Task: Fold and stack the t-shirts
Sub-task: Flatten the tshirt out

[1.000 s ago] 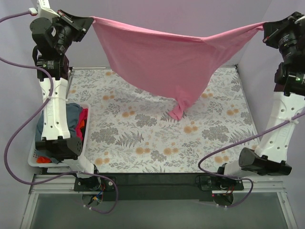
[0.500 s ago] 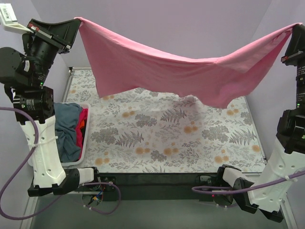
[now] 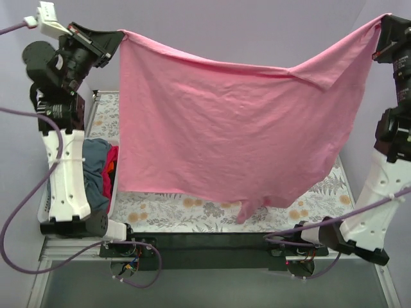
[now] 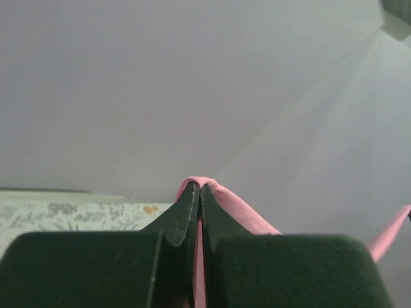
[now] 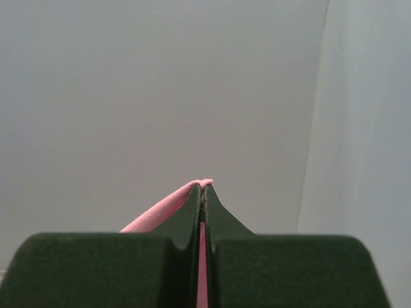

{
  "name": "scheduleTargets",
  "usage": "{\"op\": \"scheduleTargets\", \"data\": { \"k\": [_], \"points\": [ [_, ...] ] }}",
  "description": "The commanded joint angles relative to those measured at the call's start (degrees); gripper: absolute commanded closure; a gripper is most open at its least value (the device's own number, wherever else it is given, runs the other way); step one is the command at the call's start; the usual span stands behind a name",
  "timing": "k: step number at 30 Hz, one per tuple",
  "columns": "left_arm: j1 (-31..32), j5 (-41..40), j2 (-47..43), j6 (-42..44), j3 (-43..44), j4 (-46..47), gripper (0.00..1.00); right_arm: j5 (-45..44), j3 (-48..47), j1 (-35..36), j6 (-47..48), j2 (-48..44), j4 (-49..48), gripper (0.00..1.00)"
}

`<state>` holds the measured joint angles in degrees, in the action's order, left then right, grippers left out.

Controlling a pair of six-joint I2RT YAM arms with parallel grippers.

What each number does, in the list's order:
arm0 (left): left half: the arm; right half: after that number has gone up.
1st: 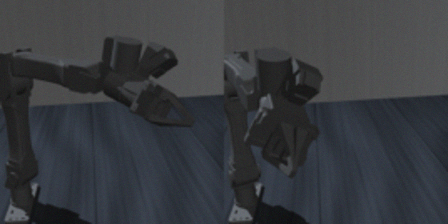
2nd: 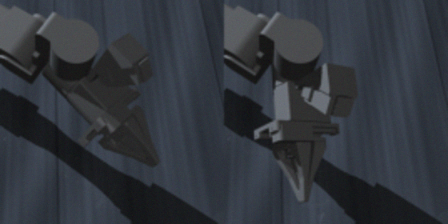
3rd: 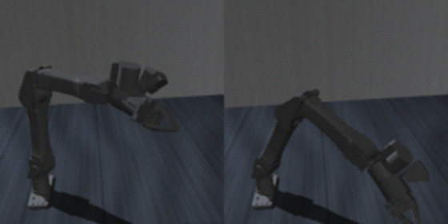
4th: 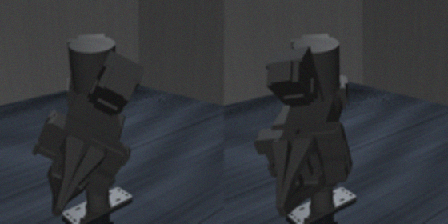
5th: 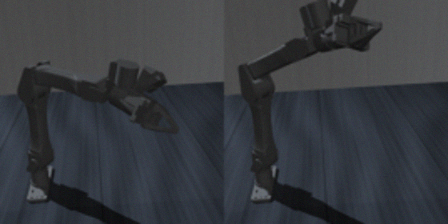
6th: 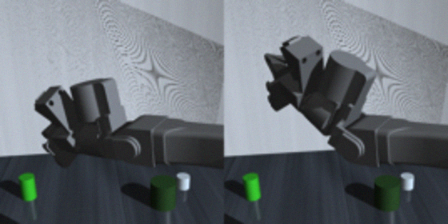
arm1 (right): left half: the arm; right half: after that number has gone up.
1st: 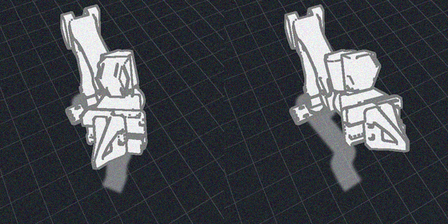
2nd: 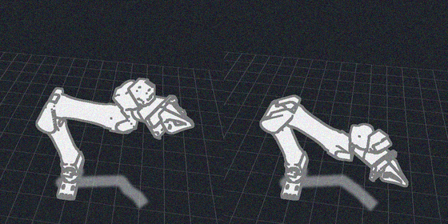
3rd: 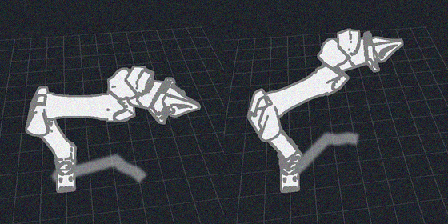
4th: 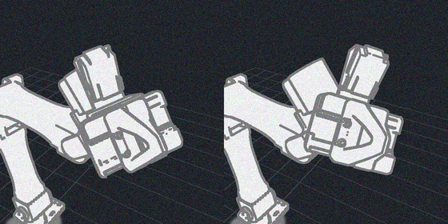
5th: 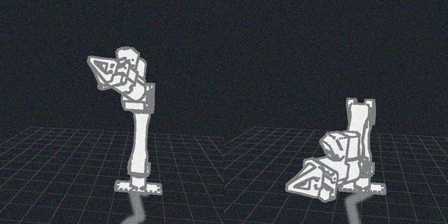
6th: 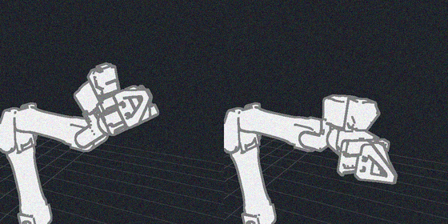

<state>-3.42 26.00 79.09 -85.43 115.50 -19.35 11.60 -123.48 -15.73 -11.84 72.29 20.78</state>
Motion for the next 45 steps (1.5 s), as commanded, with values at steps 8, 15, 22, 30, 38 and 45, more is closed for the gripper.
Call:
{"op": "scheduleTargets", "data": {
  "k": [8,15,22,30,38,45],
  "points": [
    [-0.4,-2.6,17.3,5.4,-3.4,-1.5,1.0,7.5,0.7,2.0,-4.2,16.0,-7.8,0.99],
    [-0.4,-0.7,23.8,6.3,-9.2,2.0,1.0,5.8,7.4,7.8,-3.5,20.8,-9.5,0.99],
    [-0.4,-0.4,27.6,7.2,-20.7,7.1,1.0,4.4,19.6,11.9,-2.6,24.6,-14.1,0.99],
    [-0.3,1.4,33.1,7.5,-23.7,9.8,1.0,6.1,23.3,12.0,-3.1,30.6,-16.2,0.99],
    [-0.4,1.2,36.9,6.7,-20.2,10.1,1.0,4.5,22.9,11.9,-3.4,33.9,-16.5,0.99],
    [-0.4,2.5,42.2,3.0,-13.6,18.5,1.0,4.5,17.9,11.9,-3.7,38.1,-24.6,0.99]
  ]
}}
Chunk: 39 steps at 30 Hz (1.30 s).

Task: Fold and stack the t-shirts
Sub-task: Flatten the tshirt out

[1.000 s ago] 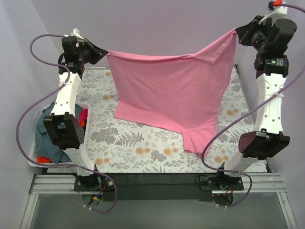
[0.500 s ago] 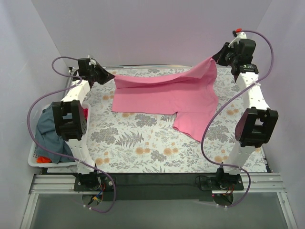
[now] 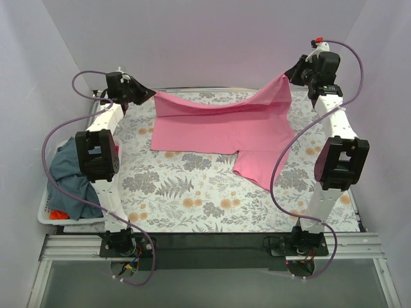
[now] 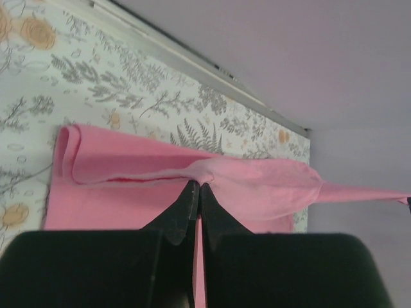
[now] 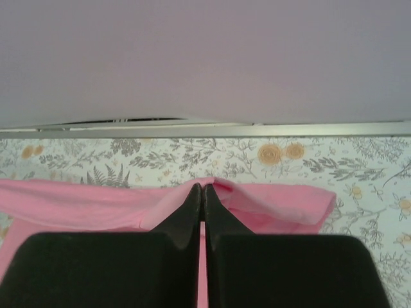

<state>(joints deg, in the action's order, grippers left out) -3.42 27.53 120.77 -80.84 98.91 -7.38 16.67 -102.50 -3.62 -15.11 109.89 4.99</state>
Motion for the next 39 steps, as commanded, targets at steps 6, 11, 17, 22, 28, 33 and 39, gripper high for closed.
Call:
{"op": "scheduleTargets", "data": {
  "k": [6,11,17,22,28,33,39],
  "points": [
    [-0.4,0.0,5.7,-6.0,5.5,18.3,1.0,-4.7,-3.5,-0.5,-1.7,3.0,-15.5,0.99],
    [-0.4,-0.4,10.2,-7.9,7.8,26.5,1.0,-7.0,-5.8,-0.7,-3.7,7.5,-18.4,0.99],
    [-0.4,-0.5,14.7,-6.5,14.6,24.9,1.0,-5.7,-11.4,-1.0,-6.6,11.9,-17.2,0.99],
    [-0.2,1.0,8.5,-6.5,4.4,27.5,1.0,-3.8,-4.0,-1.0,-5.7,6.8,-17.2,0.99],
    [0.9,3.0,2.2,-4.4,-5.7,25.1,1.0,-2.1,8.1,-1.5,-5.2,1.1,-17.2,0.99],
    [1.0,5.2,-0.9,-3.5,-6.5,20.7,1.0,0.2,13.4,-2.7,-4.9,-3.1,-15.7,0.99],
    [5.0,5.3,-6.2,-1.5,-17.1,19.3,1.0,4.1,21.9,-2.7,-7.7,-7.4,-12.5,0.99]
  ]
}}
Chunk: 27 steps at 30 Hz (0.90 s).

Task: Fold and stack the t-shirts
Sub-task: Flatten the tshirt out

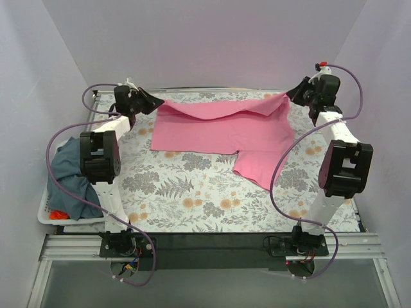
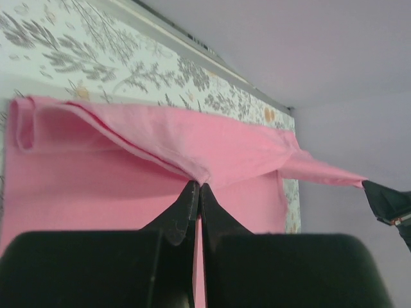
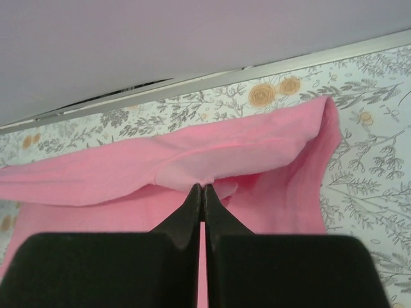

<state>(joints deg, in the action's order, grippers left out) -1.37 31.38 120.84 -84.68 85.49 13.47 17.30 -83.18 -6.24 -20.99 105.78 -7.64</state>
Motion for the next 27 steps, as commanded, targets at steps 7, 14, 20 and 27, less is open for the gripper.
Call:
{"op": "scheduleTargets", "data": {
  "k": [7,14,20,27],
  "points": [
    [5.1,0.0,-6.3,-1.7,-13.3,-3.5,1.0,9.5,12.1,-0.1,-7.0,-0.8,2.5,0.99],
    [5.5,-2.6,-8.8,-3.7,-20.8,-10.4,1.0,8.6,23.7,-0.1,-9.6,-1.6,4.8,0.99],
    [5.5,-5.7,-14.0,-4.4,-28.7,-18.6,1.0,7.7,32.4,-0.4,-9.6,-2.7,10.9,0.99],
    [5.5,-6.2,-27.5,-7.5,-43.2,-23.9,1.0,3.0,42.5,-0.5,-6.2,-12.2,20.8,0.99]
  ]
}}
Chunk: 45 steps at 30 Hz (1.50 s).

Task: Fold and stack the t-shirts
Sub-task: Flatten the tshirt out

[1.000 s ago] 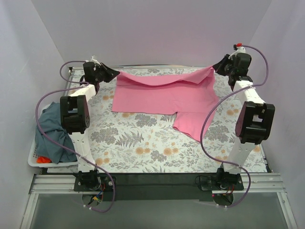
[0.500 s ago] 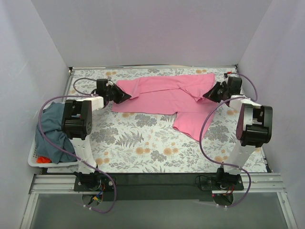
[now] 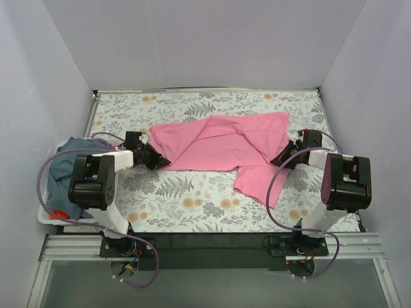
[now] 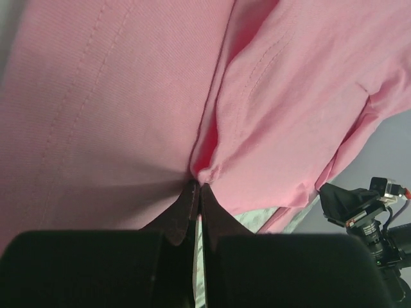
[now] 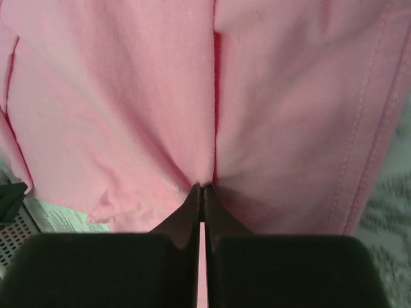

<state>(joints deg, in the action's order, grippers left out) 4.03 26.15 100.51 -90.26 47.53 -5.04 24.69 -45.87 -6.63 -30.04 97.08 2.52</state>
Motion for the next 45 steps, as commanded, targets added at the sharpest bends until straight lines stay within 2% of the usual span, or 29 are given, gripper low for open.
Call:
{"op": "scheduleTargets", "data": {
  "k": [1,5,6,9,12,15,18,19,23,29,33,36,37,41,45],
  "points": [
    [0.1,-1.1,-10.0,-2.5,-7.5,-5.9,1.0,-4.7,6.5,-0.1,3.1,-7.1,11.6,0.99],
    [0.4,-2.9,-25.2,-4.0,-15.9,-13.2,1.0,-6.4,12.4,-0.7,3.9,-18.7,16.7,0.99],
    [0.4,-3.5,-31.6,-4.0,-17.6,-14.9,1.0,-6.7,13.2,-0.7,4.1,-21.0,17.7,0.99],
    [0.3,-5.9,-40.7,-3.6,-17.7,-20.2,1.0,-6.9,15.4,-1.1,3.9,-29.2,20.2,0.99],
    [0.1,-8.5,-41.3,-2.1,-14.8,-21.5,1.0,-8.7,12.1,-1.3,3.3,-33.4,20.4,0.99],
    [0.1,-10.3,-36.6,0.1,-7.4,-19.5,1.0,-11.9,2.8,-1.3,4.1,-31.4,20.0,0.99],
    [0.1,-11.1,-27.4,2.7,2.4,-16.9,1.0,-12.6,-9.8,-1.3,5.3,-25.0,19.9,0.99],
    [0.0,-11.5,-21.8,3.2,5.0,-16.4,1.0,-12.4,-13.0,-1.3,6.0,-21.1,19.8,0.99],
    [-1.2,-12.2,-8.2,4.8,23.4,-14.7,1.0,-11.8,-31.6,-1.3,7.0,-9.7,19.4,0.99],
    [-3.2,-10.4,12.3,6.5,42.0,-12.5,1.0,-10.3,-47.5,-1.5,8.8,7.7,14.8,0.99],
    [-3.9,-7.7,22.7,8.2,54.5,-10.3,1.0,-7.2,-57.3,-1.5,9.7,19.1,10.9,0.99],
    [-4.0,-5.2,28.1,8.1,59.0,-7.3,1.0,-3.6,-63.5,-1.7,9.7,25.1,6.6,0.99],
    [-6.2,-4.7,28.9,7.7,59.4,-6.1,1.0,-2.6,-66.1,-1.7,9.6,26.3,5.3,0.99],
    [-7.6,-2.6,31.6,6.0,59.3,2.2,1.0,-0.1,-71.7,-1.7,9.4,31.8,-2.0,0.99],
    [-8.1,-0.8,32.8,4.7,57.6,6.6,1.0,3.9,-74.3,-1.6,9.0,36.2,-9.3,0.99]
  ]
}}
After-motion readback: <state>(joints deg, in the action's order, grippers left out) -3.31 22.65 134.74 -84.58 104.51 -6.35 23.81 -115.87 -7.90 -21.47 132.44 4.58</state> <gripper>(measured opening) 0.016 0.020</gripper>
